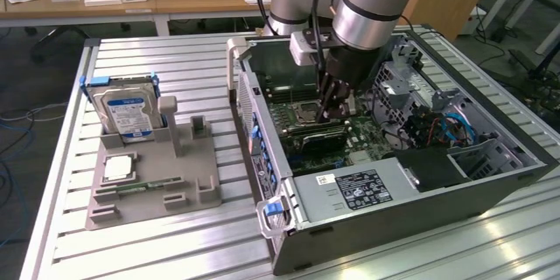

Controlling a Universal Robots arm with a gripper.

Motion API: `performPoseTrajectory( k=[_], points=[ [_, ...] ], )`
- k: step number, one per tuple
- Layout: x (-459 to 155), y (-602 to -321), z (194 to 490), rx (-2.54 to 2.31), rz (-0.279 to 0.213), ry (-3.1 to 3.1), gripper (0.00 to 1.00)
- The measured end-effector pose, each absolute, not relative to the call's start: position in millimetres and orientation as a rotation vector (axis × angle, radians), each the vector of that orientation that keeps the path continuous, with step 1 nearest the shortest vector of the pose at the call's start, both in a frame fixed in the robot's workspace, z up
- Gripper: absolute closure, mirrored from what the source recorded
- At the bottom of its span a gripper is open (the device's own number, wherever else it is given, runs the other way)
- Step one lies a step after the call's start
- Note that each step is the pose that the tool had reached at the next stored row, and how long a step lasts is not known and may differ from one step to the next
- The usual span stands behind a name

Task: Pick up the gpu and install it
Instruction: 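Press down on the gpu until it lock into place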

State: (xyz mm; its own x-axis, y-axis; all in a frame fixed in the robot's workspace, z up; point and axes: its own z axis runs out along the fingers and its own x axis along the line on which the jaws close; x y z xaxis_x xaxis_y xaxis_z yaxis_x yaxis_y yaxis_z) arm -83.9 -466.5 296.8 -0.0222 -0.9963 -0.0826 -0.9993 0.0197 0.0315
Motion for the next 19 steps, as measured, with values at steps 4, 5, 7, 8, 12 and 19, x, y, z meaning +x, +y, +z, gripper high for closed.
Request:
performPoseTrajectory(
  k=[4, 5, 7, 8, 12, 19],
  points=[
    [-83.9, -466.9, 291.9, -2.171, 0.125, 2.216, 0.89],
    [-83.9, -466.9, 290.4, -2.171, 0.125, 2.216, 0.89],
    [-83.9, -466.9, 288.1, -2.17, 0.125, 2.216, 0.89],
    [-83.9, -466.9, 287.0, -2.17, 0.125, 2.216, 0.89],
    [-84.0, -466.9, 282.8, -2.171, 0.125, 2.216, 0.89],
    [-85.0, -467.0, 279.7, -2.171, 0.125, 2.216, 0.89]
  ],
)
